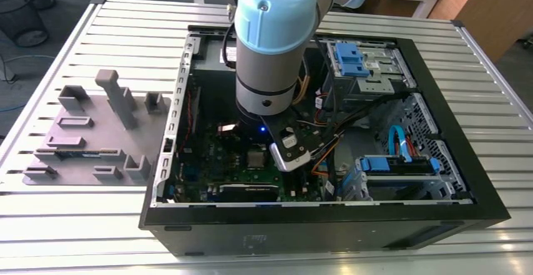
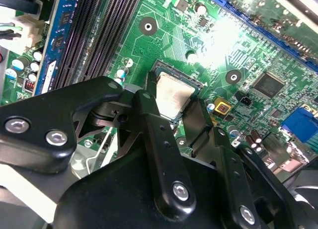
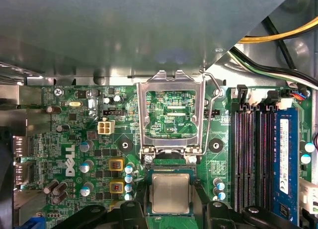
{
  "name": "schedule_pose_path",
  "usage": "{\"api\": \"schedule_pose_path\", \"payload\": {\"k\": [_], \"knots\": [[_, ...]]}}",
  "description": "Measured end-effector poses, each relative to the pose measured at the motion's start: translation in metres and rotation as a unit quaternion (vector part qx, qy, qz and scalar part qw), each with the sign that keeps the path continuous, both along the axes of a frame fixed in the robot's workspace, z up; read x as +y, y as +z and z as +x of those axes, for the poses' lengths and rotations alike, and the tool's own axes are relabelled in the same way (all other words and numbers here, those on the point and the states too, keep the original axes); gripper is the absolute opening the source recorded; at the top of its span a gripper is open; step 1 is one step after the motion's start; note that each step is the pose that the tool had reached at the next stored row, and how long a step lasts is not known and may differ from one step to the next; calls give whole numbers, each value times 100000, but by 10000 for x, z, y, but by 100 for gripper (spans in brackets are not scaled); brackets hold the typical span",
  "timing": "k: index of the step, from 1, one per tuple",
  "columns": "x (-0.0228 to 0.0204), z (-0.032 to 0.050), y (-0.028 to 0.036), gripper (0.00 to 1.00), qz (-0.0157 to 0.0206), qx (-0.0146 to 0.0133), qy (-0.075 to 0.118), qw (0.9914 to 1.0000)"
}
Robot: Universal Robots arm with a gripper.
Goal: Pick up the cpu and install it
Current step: 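Place the cpu into insertion slot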
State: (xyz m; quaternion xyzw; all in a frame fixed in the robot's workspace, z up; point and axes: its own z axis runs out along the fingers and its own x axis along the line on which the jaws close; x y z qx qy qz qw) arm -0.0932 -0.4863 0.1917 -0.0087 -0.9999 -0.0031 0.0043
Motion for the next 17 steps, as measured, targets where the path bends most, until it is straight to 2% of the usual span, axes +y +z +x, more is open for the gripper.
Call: {"api": "schedule_pose_path", "payload": {"k": [7,9,11,17], "knots": [[0,0,0,48,10,2,-1,100000],[0,0,1,47,5,0,1,100000],[0,0,1,38,11,6,3,100000],[0,-1,0,38,33,1,-1,100000]]}}
